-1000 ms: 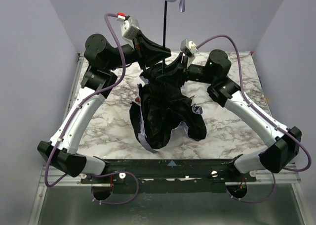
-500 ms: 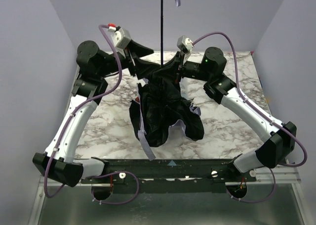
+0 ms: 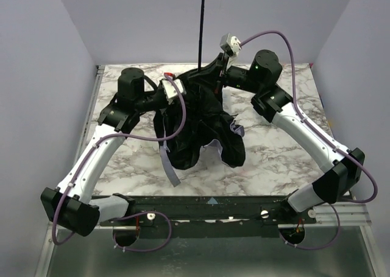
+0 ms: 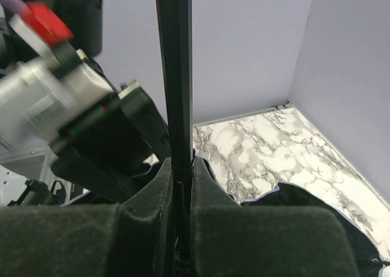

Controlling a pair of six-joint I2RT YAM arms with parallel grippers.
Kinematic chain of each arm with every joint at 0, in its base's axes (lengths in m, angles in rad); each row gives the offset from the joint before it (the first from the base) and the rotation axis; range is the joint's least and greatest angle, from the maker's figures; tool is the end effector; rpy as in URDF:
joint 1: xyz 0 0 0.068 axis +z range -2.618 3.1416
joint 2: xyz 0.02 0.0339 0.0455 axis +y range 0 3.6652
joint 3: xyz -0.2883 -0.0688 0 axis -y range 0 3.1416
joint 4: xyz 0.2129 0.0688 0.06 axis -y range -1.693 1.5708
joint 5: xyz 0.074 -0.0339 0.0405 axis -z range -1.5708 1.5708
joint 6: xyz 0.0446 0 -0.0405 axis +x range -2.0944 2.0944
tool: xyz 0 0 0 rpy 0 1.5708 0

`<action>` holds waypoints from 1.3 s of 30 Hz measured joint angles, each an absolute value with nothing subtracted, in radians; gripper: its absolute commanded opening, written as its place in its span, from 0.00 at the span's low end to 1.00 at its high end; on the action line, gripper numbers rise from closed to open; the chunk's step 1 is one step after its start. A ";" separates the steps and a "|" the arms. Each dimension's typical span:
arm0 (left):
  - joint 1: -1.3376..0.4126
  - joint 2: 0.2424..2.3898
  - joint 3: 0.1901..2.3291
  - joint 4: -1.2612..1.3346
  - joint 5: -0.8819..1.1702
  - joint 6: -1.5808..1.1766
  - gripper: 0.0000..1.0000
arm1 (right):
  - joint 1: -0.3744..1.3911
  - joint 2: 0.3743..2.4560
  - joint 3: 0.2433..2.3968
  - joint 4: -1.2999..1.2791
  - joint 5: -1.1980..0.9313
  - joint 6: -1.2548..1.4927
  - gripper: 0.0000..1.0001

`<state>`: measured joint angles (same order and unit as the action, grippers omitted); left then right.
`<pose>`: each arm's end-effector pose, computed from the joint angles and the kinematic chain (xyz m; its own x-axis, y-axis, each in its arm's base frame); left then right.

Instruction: Open the umbrella

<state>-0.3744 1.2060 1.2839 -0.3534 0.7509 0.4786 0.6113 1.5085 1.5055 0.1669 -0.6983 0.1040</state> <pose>0.2004 -0.1115 0.4302 0.1798 0.2911 -0.9396 0.8963 0.3450 0.2784 0.2471 0.2082 0.4783 0.0333 0.1205 -0.9922 -0.9677 0.2520 -0.0019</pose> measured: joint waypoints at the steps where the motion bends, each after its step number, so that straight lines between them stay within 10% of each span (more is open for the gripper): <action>1: -0.374 1.215 1.277 -0.372 0.728 0.510 0.36 | 0.611 1.512 1.518 0.163 -0.693 0.102 0.00; 20: -0.128 1.255 1.334 -0.435 0.806 0.500 0.57 | 0.602 1.542 1.586 0.126 -0.646 0.069 0.00; 39: -0.325 1.291 1.301 0.098 0.836 -0.054 0.36 | 0.602 1.573 1.586 0.220 -0.636 0.160 0.00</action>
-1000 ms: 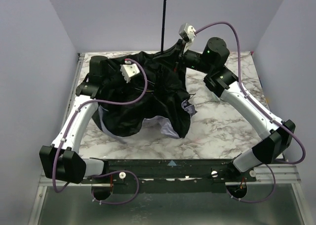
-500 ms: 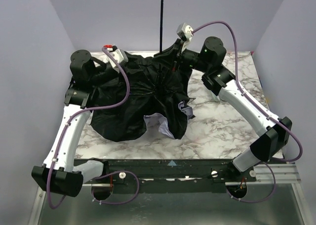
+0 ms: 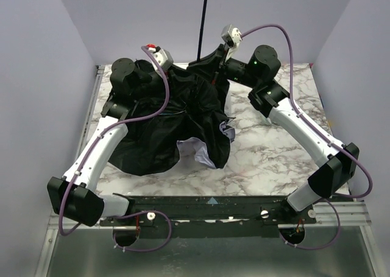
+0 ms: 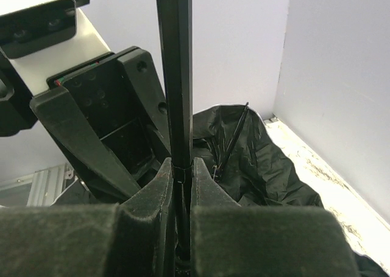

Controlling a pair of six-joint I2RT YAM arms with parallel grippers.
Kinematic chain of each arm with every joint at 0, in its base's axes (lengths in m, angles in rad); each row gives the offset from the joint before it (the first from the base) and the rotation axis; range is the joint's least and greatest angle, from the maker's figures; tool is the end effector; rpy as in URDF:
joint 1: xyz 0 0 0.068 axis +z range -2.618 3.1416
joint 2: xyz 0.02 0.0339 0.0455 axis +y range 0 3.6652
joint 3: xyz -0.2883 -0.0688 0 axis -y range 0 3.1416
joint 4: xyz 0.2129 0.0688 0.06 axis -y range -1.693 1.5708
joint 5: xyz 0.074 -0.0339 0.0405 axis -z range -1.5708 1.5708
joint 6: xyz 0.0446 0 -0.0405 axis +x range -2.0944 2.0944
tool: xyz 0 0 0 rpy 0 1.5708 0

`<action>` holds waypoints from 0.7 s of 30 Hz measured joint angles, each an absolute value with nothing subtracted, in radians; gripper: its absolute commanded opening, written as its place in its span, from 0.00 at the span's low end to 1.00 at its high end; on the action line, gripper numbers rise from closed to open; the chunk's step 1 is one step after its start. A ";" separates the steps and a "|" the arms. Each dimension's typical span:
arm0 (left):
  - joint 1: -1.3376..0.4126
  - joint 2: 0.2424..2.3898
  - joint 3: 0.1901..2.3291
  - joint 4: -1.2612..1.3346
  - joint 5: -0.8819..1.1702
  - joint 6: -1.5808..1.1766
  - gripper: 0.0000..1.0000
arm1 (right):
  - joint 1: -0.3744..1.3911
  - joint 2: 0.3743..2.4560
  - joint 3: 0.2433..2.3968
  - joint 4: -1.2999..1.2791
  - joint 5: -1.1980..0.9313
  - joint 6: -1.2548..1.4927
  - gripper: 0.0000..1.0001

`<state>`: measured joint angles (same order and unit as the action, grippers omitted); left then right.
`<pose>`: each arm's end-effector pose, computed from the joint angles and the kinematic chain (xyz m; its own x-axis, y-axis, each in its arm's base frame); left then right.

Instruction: Open the umbrella

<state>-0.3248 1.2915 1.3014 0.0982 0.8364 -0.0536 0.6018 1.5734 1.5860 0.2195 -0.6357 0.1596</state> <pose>0.2321 -0.1131 0.4639 0.0532 -0.0558 -0.9970 0.9173 0.3972 0.0267 0.2651 0.2142 0.4898 0.0391 0.1820 -0.9825 -0.9501 0.3112 0.0198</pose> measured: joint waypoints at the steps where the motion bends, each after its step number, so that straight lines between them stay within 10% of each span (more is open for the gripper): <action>1: -0.330 1.296 1.301 0.109 0.830 -0.060 0.35 | 0.602 1.574 1.586 0.224 -0.636 0.166 0.00; 21: -0.368 1.368 1.345 0.028 0.709 0.031 0.27 | 0.601 1.648 1.674 0.188 -0.614 0.191 0.00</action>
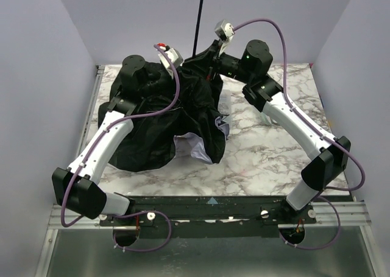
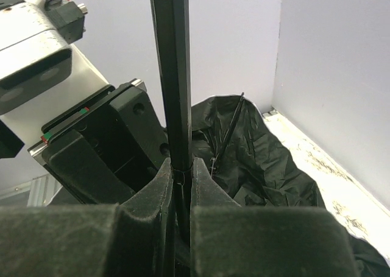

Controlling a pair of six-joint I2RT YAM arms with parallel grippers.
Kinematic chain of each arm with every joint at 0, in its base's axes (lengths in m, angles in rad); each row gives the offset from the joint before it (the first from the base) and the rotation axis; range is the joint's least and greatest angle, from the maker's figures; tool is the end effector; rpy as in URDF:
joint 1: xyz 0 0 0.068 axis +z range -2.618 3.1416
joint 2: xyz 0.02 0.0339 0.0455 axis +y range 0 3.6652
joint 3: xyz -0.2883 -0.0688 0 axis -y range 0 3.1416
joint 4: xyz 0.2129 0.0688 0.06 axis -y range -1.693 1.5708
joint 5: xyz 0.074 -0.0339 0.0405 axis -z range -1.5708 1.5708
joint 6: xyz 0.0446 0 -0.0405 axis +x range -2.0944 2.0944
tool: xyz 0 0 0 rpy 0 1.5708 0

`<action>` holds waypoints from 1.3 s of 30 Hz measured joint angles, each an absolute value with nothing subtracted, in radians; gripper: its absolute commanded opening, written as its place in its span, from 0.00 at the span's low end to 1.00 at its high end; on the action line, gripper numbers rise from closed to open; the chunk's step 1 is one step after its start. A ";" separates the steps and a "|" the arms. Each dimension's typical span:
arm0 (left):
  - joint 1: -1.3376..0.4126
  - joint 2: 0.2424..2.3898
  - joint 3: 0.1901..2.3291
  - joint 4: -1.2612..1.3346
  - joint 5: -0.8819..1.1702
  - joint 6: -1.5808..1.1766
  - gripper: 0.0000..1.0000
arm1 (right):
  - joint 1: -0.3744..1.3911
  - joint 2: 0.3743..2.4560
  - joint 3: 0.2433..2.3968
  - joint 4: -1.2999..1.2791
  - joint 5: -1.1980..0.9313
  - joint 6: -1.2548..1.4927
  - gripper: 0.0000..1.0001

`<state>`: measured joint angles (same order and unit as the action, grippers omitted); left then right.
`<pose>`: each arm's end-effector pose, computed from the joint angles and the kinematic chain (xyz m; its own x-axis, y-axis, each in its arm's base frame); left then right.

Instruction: Open the umbrella

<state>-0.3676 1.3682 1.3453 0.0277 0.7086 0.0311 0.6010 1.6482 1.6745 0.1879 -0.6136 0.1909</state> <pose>0.2547 -0.1292 0.4515 0.0318 0.0130 -0.9994 0.8796 0.4745 0.0342 0.2836 0.2256 0.4900 -0.0036 0.1856 -0.9826 -0.9428 0.3269 0.0652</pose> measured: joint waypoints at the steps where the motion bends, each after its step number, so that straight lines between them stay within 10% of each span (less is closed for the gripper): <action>1: -0.366 1.368 1.345 0.027 0.707 0.036 0.28 | 0.601 1.653 1.684 0.179 -0.611 0.191 0.00; 39: -0.222 1.483 1.375 -0.014 0.772 0.165 0.59 | 0.609 1.782 1.830 0.042 -0.536 0.175 0.00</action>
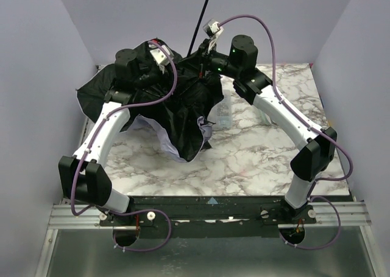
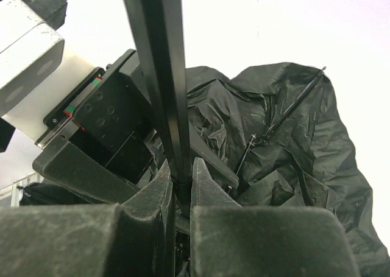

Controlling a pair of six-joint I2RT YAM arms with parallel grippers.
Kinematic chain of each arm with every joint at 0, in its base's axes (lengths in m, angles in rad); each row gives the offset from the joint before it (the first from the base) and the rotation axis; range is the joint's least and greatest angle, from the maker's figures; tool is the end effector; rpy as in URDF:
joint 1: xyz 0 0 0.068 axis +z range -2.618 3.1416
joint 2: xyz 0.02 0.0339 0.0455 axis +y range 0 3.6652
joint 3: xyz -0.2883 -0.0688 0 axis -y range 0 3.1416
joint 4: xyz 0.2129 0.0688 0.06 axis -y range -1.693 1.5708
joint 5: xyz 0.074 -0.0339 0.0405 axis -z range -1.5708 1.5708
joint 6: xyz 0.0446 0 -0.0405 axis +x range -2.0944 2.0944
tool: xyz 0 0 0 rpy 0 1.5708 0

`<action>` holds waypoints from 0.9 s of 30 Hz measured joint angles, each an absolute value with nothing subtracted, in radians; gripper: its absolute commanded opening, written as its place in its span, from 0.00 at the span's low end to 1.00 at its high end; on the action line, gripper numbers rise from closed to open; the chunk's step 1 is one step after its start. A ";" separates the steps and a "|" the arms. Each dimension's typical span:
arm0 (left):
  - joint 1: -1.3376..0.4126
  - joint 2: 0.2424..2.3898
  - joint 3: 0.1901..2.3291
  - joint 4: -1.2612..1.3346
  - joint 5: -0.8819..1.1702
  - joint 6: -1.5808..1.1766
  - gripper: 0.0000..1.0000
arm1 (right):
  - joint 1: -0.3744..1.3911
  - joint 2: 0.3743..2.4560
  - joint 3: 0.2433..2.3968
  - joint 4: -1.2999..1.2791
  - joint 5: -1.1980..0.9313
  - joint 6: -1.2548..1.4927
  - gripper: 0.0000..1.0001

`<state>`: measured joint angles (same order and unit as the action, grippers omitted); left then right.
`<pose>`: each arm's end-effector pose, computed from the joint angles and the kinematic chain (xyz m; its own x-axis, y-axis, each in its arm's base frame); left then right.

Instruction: Open the umbrella

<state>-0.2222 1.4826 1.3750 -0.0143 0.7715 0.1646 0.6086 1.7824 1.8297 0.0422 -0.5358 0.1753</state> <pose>0.3032 -0.1004 0.4246 0.0195 0.1160 -0.9931 0.8412 0.5350 0.0790 0.3170 0.2487 0.4754 -0.0863 0.1226 -0.9887 -0.9076 0.3995 0.1288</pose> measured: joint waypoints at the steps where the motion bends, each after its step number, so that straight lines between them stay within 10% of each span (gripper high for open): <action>1: -0.220 1.476 1.376 -0.017 0.781 0.171 0.62 | 0.609 1.782 1.830 0.038 -0.536 0.175 0.00; 17: -0.190 1.273 1.277 -0.222 0.929 0.418 0.74 | 0.607 1.723 1.781 0.186 -0.580 0.198 0.00; 27: -0.308 1.245 1.279 -0.349 0.924 0.736 0.38 | 0.619 1.709 1.781 0.205 -0.578 0.180 0.00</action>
